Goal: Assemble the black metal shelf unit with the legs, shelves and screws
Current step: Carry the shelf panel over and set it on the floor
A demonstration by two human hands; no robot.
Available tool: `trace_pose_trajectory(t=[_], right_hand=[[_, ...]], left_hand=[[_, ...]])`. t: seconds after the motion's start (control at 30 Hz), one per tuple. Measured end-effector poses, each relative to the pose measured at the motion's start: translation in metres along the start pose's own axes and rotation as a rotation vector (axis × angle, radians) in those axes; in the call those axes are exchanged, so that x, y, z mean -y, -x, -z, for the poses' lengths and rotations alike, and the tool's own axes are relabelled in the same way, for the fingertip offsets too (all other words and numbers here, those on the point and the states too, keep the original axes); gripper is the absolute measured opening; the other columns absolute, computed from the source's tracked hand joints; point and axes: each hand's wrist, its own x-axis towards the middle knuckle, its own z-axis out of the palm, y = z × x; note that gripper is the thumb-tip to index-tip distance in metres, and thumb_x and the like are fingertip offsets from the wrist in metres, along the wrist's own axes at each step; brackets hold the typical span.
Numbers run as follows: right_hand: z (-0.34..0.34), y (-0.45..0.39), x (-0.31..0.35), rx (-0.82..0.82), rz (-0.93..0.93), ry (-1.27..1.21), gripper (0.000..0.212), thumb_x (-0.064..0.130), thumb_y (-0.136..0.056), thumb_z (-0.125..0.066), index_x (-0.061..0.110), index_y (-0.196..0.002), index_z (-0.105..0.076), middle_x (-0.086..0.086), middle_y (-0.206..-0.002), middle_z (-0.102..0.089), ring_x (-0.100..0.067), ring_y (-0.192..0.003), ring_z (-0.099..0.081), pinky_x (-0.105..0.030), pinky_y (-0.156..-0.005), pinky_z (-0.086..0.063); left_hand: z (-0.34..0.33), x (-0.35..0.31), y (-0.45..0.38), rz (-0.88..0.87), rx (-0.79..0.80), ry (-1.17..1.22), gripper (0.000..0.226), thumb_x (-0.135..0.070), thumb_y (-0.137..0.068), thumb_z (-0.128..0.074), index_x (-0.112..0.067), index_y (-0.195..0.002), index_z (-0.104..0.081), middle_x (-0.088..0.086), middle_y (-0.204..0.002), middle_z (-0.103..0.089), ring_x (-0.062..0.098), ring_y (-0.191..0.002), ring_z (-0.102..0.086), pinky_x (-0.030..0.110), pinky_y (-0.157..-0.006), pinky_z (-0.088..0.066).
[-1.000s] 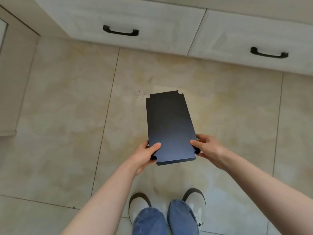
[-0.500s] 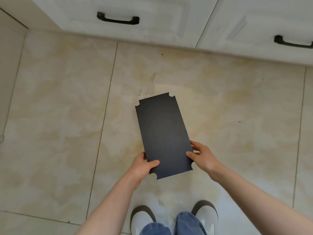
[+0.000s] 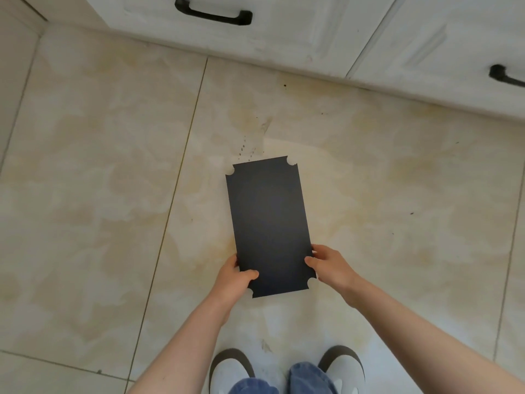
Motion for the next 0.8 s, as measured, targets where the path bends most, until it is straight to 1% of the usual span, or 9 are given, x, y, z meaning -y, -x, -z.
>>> trace_pose_trajectory(t=[0.07, 0.17, 0.27, 0.3, 0.37, 0.43, 0.57, 0.67, 0.8], right_hand=[[0.001, 0.013, 0.000, -0.032, -0.021, 0.092, 0.044, 0.015, -0.101, -0.044, 0.011, -0.145, -0.041, -0.006, -0.142, -0.052, -0.026, -0.124, -0.054, -0.032, -0.099, -0.043], [0.004, 0.043, 0.004, -0.073, -0.024, 0.174, 0.051, 0.018, -0.101, -0.046, 0.008, -0.149, -0.033, -0.011, -0.149, -0.045, -0.028, -0.134, -0.045, -0.033, -0.105, -0.037], [0.009, 0.085, 0.014, -0.094, 0.008, 0.261, 0.047, 0.020, -0.101, -0.047, 0.007, -0.146, -0.040, -0.012, -0.144, -0.050, -0.029, -0.131, -0.048, -0.033, -0.104, -0.038], [0.011, 0.101, 0.019, -0.105, 0.031, 0.288, 0.046, 0.021, -0.101, -0.048, 0.007, -0.144, -0.042, -0.012, -0.141, -0.052, -0.029, -0.129, -0.050, -0.033, -0.104, -0.039], [0.015, 0.135, 0.032, -0.122, 0.084, 0.322, 0.042, 0.020, -0.100, -0.049, 0.006, -0.140, -0.047, -0.012, -0.136, -0.057, -0.028, -0.125, -0.053, -0.034, -0.105, -0.041], [0.017, 0.172, 0.051, -0.130, 0.144, 0.352, 0.039, 0.018, -0.100, -0.048, 0.006, -0.137, -0.050, -0.012, -0.132, -0.060, -0.026, -0.122, -0.055, -0.030, -0.101, -0.041], [0.019, 0.256, 0.091, -0.125, 0.278, 0.435, 0.037, 0.020, -0.102, -0.047, 0.008, -0.136, -0.053, -0.007, -0.134, -0.060, -0.022, -0.125, -0.054, -0.026, -0.102, -0.038], [0.014, 0.325, 0.118, -0.132, 0.378, 0.447, 0.034, 0.018, -0.101, -0.049, 0.010, -0.133, -0.057, -0.004, -0.131, -0.062, -0.017, -0.122, -0.057, -0.020, -0.097, -0.038], [0.000, 0.419, 0.144, -0.074, 0.514, 0.471, 0.032, 0.018, -0.100, -0.051, 0.012, -0.131, -0.058, -0.001, -0.126, -0.064, -0.009, -0.113, -0.058, -0.016, -0.091, -0.039]], left_hand=[[0.004, 0.000, 0.014, -0.004, -0.022, -0.038, 0.055, -0.004, -0.098, -0.055, -0.014, -0.150, -0.039, 0.002, -0.150, -0.047, 0.018, -0.118, -0.050, 0.033, -0.100, -0.042], [0.013, 0.002, 0.041, 0.001, -0.045, -0.085, 0.058, -0.007, -0.098, -0.056, -0.012, -0.152, -0.035, 0.007, -0.150, -0.047, 0.024, -0.130, -0.049, 0.041, -0.111, -0.041], [0.023, 0.000, 0.080, -0.068, -0.088, -0.108, 0.043, -0.007, -0.099, -0.054, -0.012, -0.142, -0.047, 0.002, -0.118, -0.065, 0.022, -0.114, -0.059, 0.040, -0.106, -0.048], [0.025, -0.002, 0.095, -0.120, -0.106, -0.120, 0.038, -0.006, -0.100, -0.051, -0.013, -0.137, -0.052, -0.002, -0.108, -0.067, 0.019, -0.108, -0.062, 0.038, -0.102, -0.050], [0.030, -0.008, 0.130, -0.203, -0.124, -0.142, 0.031, -0.005, -0.101, -0.048, -0.016, -0.128, -0.057, -0.008, -0.096, -0.069, 0.014, -0.100, -0.066, 0.031, -0.093, -0.053], [0.035, -0.017, 0.167, -0.260, -0.129, -0.160, 0.029, -0.004, -0.101, -0.047, -0.018, -0.123, -0.060, -0.008, -0.093, -0.070, 0.011, -0.095, -0.066, 0.024, -0.085, -0.053], [0.048, -0.041, 0.248, -0.330, -0.147, -0.142, 0.029, -0.004, -0.101, -0.045, -0.023, -0.115, -0.060, -0.007, -0.090, -0.070, 0.010, -0.089, -0.066, 0.018, -0.076, -0.051], [0.059, -0.053, 0.319, -0.368, -0.205, -0.046, 0.029, -0.003, -0.098, -0.046, -0.022, -0.111, -0.063, -0.007, -0.086, -0.071, 0.013, -0.087, -0.068, 0.024, -0.078, -0.054], [0.063, -0.053, 0.421, -0.391, -0.286, 0.104, 0.029, -0.006, -0.099, -0.045, -0.027, -0.106, -0.063, -0.007, -0.085, -0.072, 0.009, -0.086, -0.068, 0.024, -0.078, -0.054]])
